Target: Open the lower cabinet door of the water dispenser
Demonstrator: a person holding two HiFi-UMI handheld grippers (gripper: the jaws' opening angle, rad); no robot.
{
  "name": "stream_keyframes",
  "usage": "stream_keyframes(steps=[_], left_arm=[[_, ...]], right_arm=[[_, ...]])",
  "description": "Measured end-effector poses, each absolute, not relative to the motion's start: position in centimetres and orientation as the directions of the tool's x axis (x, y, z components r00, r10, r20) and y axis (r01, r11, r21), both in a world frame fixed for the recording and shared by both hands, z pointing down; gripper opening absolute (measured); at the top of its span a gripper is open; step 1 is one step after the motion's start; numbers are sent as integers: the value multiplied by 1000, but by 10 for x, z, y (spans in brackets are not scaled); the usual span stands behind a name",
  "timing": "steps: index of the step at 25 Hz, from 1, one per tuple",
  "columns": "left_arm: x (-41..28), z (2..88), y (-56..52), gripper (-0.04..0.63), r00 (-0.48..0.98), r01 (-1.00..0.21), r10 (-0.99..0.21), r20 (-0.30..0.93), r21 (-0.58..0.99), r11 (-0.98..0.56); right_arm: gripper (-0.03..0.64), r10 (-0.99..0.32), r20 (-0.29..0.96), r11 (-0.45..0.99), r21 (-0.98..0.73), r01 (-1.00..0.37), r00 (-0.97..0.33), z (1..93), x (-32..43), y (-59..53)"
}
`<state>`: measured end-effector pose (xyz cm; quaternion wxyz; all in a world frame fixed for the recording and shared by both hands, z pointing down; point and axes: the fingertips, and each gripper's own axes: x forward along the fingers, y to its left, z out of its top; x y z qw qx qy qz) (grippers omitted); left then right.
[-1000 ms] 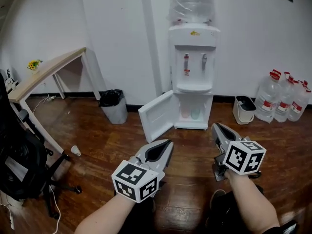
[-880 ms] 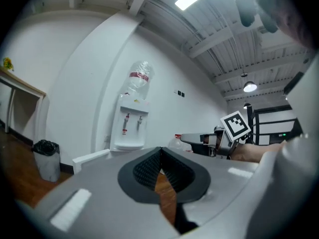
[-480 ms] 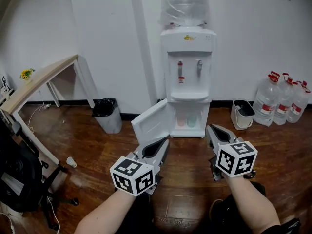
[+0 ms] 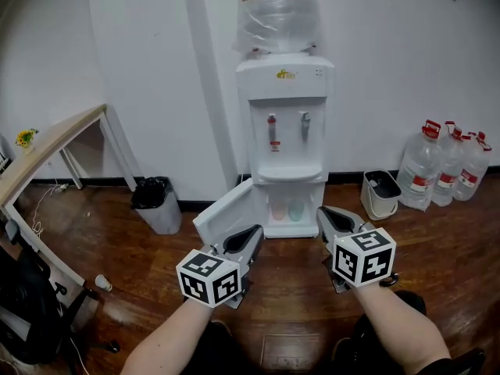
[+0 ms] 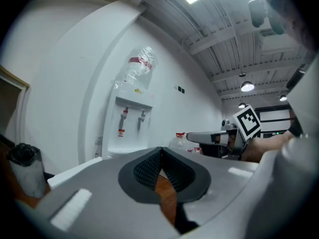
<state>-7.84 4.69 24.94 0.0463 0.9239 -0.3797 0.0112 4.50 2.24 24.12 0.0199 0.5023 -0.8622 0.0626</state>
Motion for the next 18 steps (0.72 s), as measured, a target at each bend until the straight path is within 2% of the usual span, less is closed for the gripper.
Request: stream_keyframes(steps=[7, 11, 18], left_arm=[[-83, 255, 0, 0, 694, -719, -714, 86, 39, -694], [-82, 241, 12, 0, 721, -692, -692, 31, 67, -718], [-86, 260, 21, 0, 730, -681, -678, 88, 16, -732]], right_arm=[[0, -873, 115, 471, -52, -881, -473, 246, 58, -18], [0, -872, 152, 459, -72, -885, -465, 256, 72, -25], [0, -875, 128, 453, -126, -882, -468, 247, 71, -13]])
